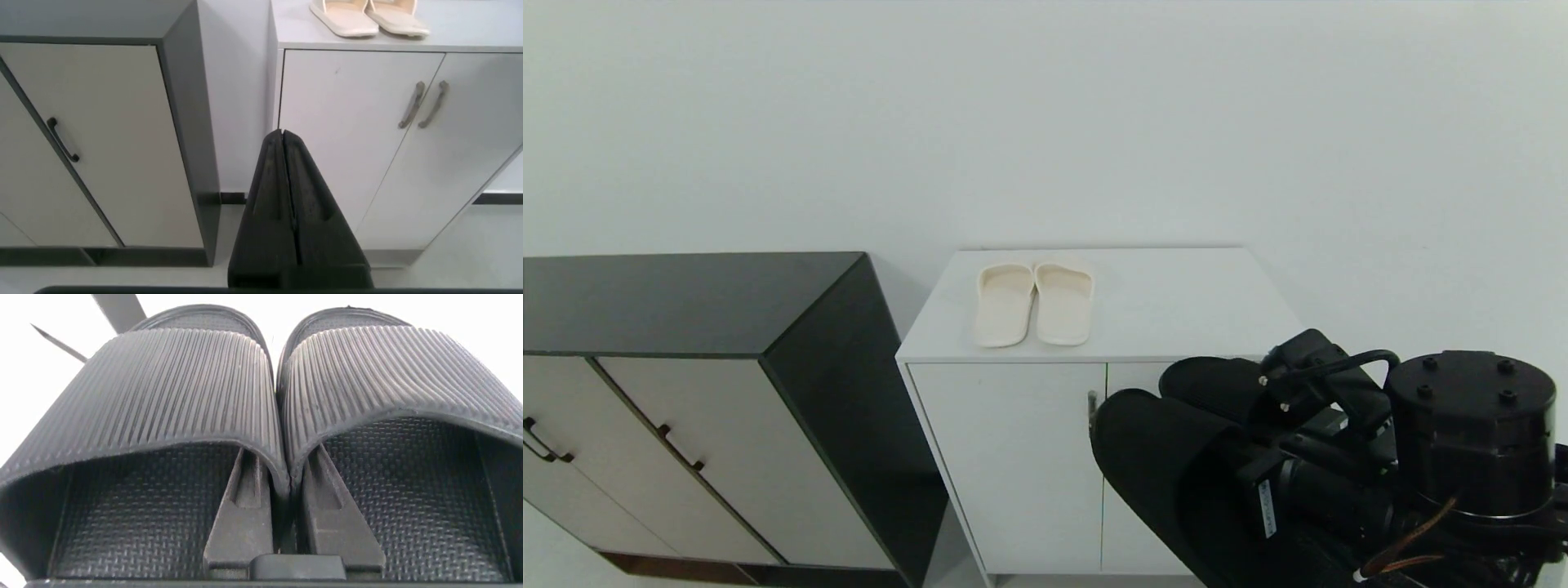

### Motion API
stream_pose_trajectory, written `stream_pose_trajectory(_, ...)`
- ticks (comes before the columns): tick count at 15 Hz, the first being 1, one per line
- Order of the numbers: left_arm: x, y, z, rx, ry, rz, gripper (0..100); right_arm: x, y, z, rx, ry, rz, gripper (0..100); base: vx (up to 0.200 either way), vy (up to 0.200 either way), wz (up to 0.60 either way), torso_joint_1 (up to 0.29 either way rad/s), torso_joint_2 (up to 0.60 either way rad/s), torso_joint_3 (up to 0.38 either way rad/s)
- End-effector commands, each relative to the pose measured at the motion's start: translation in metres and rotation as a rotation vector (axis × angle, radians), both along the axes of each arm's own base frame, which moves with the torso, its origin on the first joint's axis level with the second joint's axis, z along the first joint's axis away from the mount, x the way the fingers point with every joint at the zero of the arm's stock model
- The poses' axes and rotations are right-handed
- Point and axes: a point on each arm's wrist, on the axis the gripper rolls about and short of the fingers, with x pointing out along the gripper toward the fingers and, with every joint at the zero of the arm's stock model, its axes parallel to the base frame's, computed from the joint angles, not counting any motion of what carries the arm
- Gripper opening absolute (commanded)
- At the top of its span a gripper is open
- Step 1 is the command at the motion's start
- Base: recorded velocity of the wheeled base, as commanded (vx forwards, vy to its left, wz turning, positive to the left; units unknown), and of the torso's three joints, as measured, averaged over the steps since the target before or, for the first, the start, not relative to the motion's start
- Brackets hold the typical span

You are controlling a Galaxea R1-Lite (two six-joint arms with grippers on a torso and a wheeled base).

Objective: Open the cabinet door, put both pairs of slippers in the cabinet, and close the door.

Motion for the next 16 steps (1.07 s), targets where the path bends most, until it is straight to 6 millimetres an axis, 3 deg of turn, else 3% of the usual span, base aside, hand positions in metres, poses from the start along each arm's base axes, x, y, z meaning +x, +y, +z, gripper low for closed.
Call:
stream_pose_trajectory(1,0.0,0.0,0.0,0.0,0.001,0.001,0,0.0,0.0,-0.003,-0.008,0.007,-0.001,0,0.0,0.0,0.0,0.0,0.0,0.0)
stream_pose_trajectory(6,0.0,0.0,0.0,0.003,0.001,0.004,0,0.0,-0.001,-0.002,-0.002,0.005,-0.002,0,0.0,0.0,0.0,-0.047,0.11,0.065)
stream_pose_trajectory(13,0.0,0.0,0.0,0.008,0.003,-0.002,0,-0.001,-0.001,-0.011,-0.029,0.031,0.008,0,0.0,0.0,0.0,-0.211,0.5,0.283)
stream_pose_trajectory(14,0.0,0.0,0.0,0.006,0.003,-0.002,100,-0.003,-0.003,-0.013,-0.033,0.035,0.008,0,0.0,0.0,0.0,-0.227,0.55,0.325)
stream_pose_trajectory(16,0.0,0.0,0.0,0.006,0.001,-0.002,100,-0.003,-0.003,-0.014,-0.03,0.032,0.01,0,0.0,0.0,0.0,-0.222,0.55,0.315)
